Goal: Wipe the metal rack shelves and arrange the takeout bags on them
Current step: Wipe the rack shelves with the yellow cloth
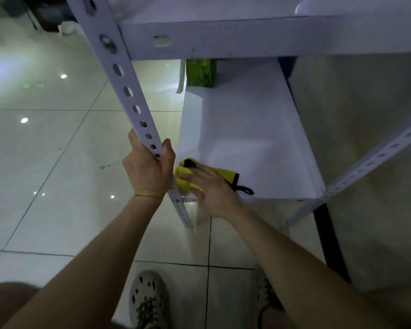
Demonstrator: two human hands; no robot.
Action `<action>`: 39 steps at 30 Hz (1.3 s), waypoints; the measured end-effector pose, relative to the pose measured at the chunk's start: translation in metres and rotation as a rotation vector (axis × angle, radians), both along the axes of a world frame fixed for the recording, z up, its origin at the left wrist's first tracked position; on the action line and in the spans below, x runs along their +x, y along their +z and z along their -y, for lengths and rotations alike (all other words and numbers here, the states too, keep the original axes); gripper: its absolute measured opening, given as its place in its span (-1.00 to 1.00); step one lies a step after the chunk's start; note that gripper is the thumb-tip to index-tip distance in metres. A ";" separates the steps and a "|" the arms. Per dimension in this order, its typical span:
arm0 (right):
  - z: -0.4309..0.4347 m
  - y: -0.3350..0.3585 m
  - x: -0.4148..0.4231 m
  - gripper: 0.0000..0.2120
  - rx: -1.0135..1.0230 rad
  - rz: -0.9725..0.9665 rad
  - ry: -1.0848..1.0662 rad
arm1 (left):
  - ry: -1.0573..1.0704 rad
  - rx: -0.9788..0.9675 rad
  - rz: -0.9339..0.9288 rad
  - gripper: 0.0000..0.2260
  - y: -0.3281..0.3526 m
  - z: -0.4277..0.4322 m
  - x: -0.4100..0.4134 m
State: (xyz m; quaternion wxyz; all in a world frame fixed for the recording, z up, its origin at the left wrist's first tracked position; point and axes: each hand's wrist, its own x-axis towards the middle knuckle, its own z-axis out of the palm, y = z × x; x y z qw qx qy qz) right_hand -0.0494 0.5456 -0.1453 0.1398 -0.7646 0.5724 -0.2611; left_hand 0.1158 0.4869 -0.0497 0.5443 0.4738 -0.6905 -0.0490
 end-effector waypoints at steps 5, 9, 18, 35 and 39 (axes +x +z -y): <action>-0.052 0.006 -0.087 -0.52 0.122 0.009 -0.293 | 0.012 0.104 0.029 -0.43 -0.001 0.001 0.000; -0.071 0.002 -0.106 -0.39 0.197 -0.085 -0.442 | 0.030 0.126 0.039 -0.41 -0.003 -0.001 -0.001; -0.072 0.026 -0.075 -0.33 0.305 -0.209 -0.514 | 0.012 0.269 0.155 -0.47 0.010 -0.014 0.009; -0.140 0.196 -0.047 -0.40 0.142 0.050 -0.426 | -0.172 0.793 0.808 -0.57 0.083 -0.052 0.021; -0.175 0.249 -0.022 -0.37 -0.140 -0.041 -0.437 | -0.204 0.663 0.780 -0.66 0.101 -0.077 0.015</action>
